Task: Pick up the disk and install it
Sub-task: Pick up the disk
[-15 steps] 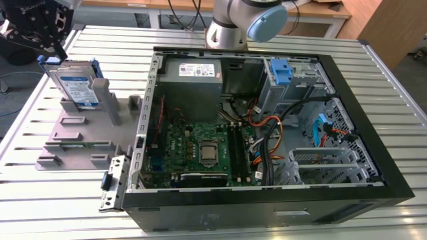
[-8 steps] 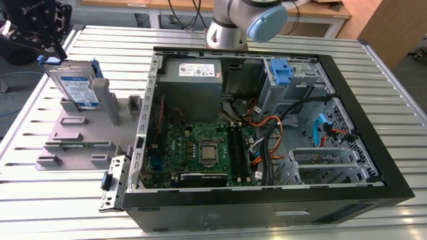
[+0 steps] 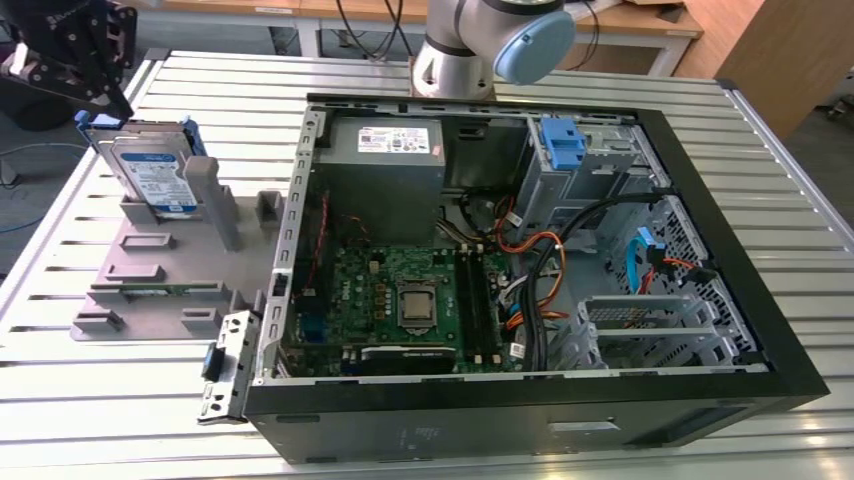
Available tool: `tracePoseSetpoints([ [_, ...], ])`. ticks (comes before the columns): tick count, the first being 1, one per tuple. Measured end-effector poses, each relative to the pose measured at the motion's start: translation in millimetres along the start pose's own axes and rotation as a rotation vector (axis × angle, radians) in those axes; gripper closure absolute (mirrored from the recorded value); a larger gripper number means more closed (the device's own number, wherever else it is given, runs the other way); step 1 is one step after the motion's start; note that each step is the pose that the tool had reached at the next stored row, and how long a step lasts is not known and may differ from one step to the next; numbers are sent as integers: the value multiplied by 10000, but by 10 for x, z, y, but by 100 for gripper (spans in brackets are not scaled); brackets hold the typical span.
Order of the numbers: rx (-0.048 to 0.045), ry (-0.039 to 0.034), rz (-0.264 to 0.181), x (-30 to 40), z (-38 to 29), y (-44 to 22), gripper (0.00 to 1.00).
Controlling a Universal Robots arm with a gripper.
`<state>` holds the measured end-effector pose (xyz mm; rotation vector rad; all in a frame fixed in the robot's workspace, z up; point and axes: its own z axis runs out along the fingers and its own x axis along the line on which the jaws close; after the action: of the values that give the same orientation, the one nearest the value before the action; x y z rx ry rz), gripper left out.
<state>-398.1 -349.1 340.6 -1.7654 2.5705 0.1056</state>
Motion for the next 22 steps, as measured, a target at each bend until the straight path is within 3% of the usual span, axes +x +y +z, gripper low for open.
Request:
tracePoseSetpoints([
  [7,-50,39,-881,-3,4,-10,89],
  [16,-53,41,-942,-5,5,-14,89],
  [22,-70,54,-1256,-6,5,-18,89],
])
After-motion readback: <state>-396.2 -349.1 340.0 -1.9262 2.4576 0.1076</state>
